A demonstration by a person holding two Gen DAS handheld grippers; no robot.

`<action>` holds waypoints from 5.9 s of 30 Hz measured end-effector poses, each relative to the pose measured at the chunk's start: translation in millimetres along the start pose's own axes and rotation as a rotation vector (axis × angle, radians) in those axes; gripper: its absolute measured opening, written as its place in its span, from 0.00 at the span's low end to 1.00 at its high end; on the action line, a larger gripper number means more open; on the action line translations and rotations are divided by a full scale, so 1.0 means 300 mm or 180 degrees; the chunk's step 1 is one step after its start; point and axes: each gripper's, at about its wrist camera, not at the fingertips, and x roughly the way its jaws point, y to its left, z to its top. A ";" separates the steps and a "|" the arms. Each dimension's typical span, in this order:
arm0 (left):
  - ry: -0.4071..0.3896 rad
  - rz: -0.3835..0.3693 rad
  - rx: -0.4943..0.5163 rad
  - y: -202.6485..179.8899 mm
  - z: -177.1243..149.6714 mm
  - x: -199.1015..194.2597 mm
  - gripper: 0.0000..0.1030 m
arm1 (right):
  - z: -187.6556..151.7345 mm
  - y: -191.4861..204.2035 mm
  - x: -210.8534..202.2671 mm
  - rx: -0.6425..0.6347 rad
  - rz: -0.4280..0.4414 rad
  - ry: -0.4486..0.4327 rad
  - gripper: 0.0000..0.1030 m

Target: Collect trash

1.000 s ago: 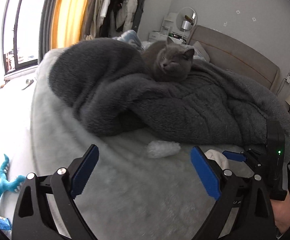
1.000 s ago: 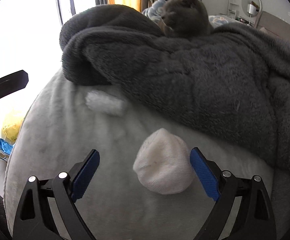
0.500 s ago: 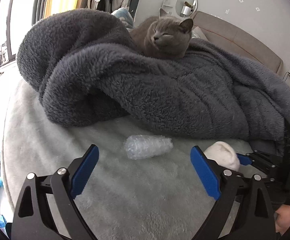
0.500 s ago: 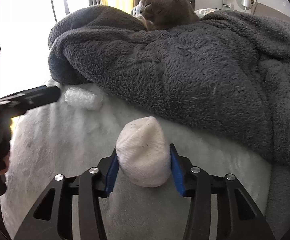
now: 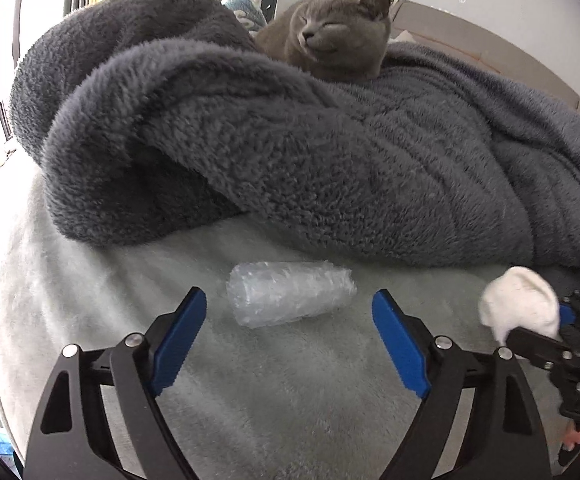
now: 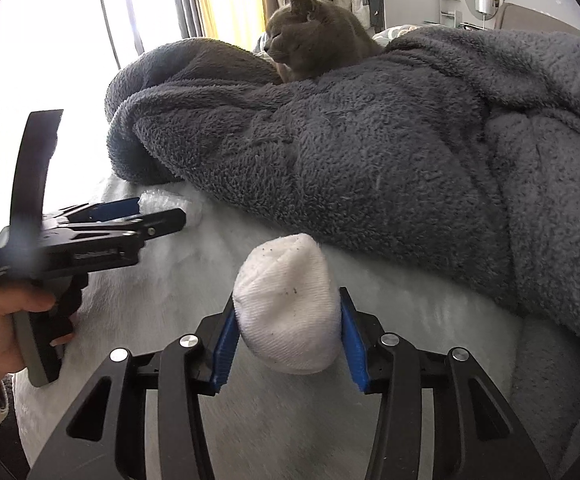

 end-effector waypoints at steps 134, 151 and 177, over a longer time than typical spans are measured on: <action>0.1076 0.0462 -0.1546 1.089 -0.777 -0.711 0.78 | -0.168 1.484 0.510 -0.0961 0.1206 0.1261 0.46; -0.0370 0.0883 -0.1143 1.039 -0.581 -0.987 0.79 | -0.294 1.530 0.562 -0.1125 0.1027 0.1579 0.48; -0.1413 0.1310 -0.0323 0.466 -0.551 -1.335 0.97 | -0.140 0.980 -0.453 -0.0767 0.0659 -0.0784 0.97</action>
